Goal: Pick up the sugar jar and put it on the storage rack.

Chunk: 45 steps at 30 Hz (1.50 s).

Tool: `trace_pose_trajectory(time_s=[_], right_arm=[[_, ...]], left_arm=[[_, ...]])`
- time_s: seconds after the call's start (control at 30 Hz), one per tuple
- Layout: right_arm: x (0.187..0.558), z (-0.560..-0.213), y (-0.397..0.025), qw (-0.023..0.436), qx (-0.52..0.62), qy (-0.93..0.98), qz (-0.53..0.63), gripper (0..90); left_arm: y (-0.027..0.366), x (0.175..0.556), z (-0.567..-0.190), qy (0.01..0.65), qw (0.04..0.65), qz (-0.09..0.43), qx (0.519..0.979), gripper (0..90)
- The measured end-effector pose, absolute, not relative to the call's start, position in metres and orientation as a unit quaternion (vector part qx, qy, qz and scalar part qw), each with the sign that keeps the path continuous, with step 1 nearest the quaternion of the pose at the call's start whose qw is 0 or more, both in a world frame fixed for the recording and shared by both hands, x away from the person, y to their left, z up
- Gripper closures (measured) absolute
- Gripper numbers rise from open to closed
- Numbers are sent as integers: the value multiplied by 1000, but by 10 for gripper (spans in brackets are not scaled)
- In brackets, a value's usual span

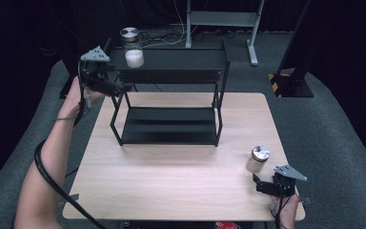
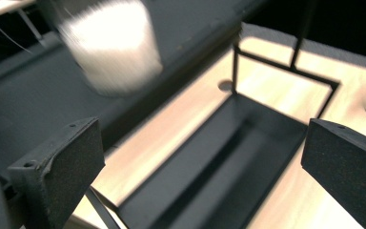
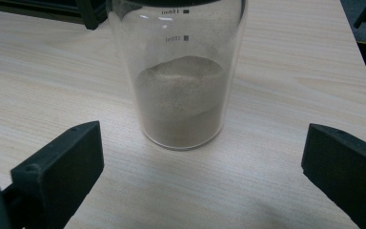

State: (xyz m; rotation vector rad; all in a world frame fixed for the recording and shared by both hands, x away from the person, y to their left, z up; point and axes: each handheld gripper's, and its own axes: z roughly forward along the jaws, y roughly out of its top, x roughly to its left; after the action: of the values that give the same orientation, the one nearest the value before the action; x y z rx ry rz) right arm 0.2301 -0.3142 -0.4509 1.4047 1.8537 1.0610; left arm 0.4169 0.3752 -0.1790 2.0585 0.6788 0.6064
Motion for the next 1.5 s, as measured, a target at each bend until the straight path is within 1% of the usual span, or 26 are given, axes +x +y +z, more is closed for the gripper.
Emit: trace_pose_trajectory(time_s=[0.23, 0.3, 0.37, 0.6, 0.63, 0.77, 0.93, 1.2, 1.27, 1.37, 1.5], right_arm=[[230, -451, -314, 288, 527, 694, 397, 0], [231, -450, -314, 288, 527, 695, 396, 0], [231, -450, -313, 288, 527, 696, 394, 0], [232, -450, -313, 287, 526, 698, 391, 0], [232, -449, -312, 287, 525, 699, 391, 0], [233, -449, -312, 286, 524, 701, 389, 0], [233, -449, -312, 286, 525, 701, 388, 0], [233, -449, -314, 284, 526, 699, 393, 0], [233, -449, -314, 283, 526, 699, 393, 0], [234, -449, -312, 284, 526, 701, 388, 0], [233, -449, -313, 286, 528, 698, 391, 0]], left_arm=[[373, 392, -222, 267, 409, 237, 840, 1], [372, 389, -238, 274, 402, 222, 845, 1], [368, 383, -255, 279, 390, 220, 850, 1], [366, 366, -317, 295, 385, 187, 854, 1], [367, 365, -326, 297, 388, 174, 855, 1], [359, 356, -359, 304, 371, 155, 864, 1], [355, 345, -393, 324, 365, 135, 862, 1], [347, 336, -431, 350, 371, 117, 852, 0], [345, 330, -437, 354, 374, 129, 847, 0], [345, 327, -439, 365, 383, 128, 839, 0], [332, 320, -437, 364, 359, 154, 846, 0]])
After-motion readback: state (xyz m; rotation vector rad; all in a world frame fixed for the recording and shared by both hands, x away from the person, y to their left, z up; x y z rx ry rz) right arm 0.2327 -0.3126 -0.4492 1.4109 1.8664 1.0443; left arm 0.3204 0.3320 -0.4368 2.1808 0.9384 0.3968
